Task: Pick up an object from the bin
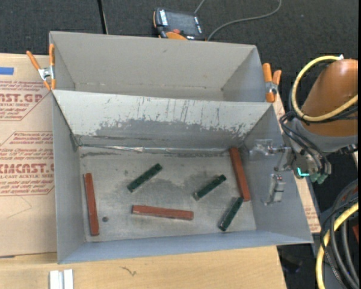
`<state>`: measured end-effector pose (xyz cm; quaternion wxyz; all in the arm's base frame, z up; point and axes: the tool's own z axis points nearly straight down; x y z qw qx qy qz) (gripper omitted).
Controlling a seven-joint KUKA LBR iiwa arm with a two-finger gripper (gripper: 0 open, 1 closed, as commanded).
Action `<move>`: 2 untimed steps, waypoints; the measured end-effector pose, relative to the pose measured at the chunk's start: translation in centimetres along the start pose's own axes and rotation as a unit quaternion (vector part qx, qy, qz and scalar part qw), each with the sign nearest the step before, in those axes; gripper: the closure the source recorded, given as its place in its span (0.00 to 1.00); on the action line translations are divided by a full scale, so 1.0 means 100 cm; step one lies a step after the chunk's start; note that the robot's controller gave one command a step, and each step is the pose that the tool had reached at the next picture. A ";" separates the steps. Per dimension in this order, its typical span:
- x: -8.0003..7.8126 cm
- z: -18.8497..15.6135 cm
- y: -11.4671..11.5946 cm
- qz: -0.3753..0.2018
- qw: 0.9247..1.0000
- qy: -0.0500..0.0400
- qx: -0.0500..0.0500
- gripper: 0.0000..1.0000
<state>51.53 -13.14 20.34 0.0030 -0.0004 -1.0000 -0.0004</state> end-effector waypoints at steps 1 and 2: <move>0.022 0.134 0.023 -0.275 0.961 -0.006 0.001 0.00; 0.032 0.103 0.022 -0.216 0.976 -0.004 0.001 0.00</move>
Offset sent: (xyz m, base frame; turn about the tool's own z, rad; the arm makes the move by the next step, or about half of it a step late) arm -0.0240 0.0211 -0.1334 -0.5562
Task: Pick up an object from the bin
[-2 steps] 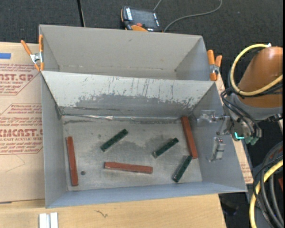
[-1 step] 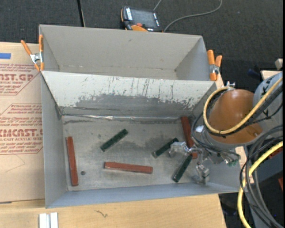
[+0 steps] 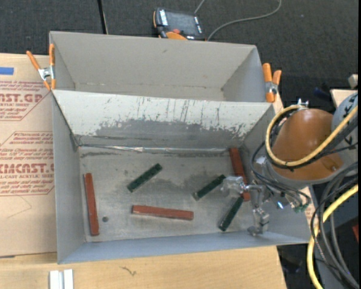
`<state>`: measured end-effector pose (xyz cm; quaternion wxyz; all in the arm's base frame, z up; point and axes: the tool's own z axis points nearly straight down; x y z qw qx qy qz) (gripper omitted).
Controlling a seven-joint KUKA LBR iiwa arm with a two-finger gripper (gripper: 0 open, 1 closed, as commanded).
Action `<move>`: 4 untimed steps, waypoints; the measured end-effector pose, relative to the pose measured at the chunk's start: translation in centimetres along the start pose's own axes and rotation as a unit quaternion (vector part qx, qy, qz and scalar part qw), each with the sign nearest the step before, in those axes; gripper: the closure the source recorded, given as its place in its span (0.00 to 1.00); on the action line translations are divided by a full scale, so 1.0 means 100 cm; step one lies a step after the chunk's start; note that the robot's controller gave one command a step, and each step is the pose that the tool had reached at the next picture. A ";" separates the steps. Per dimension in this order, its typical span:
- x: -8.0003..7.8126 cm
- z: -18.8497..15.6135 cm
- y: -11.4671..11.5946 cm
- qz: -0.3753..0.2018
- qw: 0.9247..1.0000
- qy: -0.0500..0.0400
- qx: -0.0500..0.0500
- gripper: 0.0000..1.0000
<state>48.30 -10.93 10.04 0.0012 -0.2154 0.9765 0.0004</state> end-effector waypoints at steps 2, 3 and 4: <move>-0.008 0.030 0.003 -0.171 0.985 -0.002 0.002 0.00; -0.010 0.030 0.003 -0.171 0.985 -0.001 0.001 0.00; -0.009 0.030 0.004 -0.171 0.985 0.000 0.000 1.00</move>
Offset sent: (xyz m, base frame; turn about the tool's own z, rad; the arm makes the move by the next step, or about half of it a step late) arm 0.0015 0.0061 0.0062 -0.1592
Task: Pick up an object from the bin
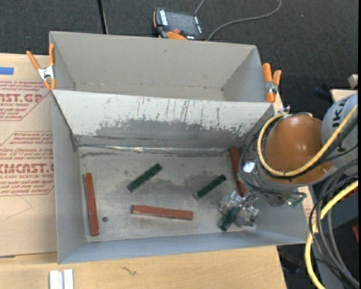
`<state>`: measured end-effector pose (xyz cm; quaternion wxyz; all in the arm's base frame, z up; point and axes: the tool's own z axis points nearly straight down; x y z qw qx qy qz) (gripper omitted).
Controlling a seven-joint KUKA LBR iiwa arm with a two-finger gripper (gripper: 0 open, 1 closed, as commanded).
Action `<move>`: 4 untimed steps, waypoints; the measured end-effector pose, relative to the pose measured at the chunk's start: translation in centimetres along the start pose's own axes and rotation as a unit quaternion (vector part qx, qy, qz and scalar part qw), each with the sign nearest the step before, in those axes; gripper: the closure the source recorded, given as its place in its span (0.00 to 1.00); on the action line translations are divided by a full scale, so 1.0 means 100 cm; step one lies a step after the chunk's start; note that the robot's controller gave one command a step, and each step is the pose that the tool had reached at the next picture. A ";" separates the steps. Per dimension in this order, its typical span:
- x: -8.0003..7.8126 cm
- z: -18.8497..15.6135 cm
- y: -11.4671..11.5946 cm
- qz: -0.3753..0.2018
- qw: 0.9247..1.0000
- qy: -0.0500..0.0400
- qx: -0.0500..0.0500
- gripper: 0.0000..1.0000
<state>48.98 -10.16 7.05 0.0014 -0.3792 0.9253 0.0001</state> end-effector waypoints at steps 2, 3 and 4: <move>-0.002 -0.013 0.001 0.000 1.000 0.001 -0.001 1.00; -0.003 -0.029 0.002 0.000 1.000 0.001 0.000 1.00; -0.004 -0.030 0.003 0.001 1.000 0.001 -0.001 1.00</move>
Offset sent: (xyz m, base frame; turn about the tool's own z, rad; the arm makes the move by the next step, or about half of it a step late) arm 0.0000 0.0001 0.0136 0.0000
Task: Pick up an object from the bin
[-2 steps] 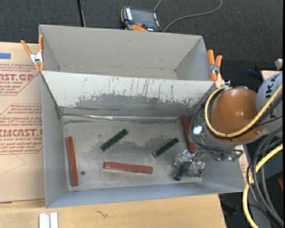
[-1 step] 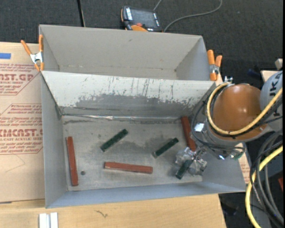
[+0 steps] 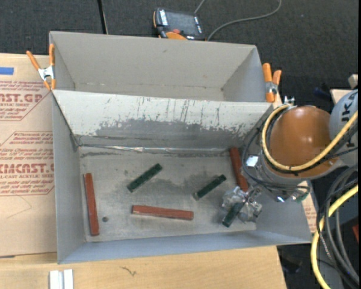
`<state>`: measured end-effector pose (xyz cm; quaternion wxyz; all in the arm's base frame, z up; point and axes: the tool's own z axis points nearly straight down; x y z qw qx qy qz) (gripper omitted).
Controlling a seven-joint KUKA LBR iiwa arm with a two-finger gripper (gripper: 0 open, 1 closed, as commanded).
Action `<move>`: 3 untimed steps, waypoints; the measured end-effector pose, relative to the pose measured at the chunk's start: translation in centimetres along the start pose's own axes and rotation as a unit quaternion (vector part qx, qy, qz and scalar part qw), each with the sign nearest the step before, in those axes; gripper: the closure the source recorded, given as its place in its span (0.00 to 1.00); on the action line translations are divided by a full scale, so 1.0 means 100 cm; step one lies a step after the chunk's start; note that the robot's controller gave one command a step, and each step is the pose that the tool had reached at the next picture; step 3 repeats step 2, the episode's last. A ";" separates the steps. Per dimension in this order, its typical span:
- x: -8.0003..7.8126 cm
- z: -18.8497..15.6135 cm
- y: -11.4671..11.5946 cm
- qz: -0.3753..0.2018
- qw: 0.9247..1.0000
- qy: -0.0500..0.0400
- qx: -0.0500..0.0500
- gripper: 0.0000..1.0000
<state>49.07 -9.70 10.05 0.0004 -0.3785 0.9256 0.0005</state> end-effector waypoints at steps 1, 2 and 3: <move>-0.002 -0.033 0.000 0.000 1.000 -0.001 0.001 1.00; -0.003 -0.091 0.000 0.001 1.000 -0.002 0.003 1.00; -0.003 -0.091 0.000 0.001 1.000 -0.002 0.003 1.00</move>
Offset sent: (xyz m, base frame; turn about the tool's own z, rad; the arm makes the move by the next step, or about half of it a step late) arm -0.0001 -0.0001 0.0319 0.0000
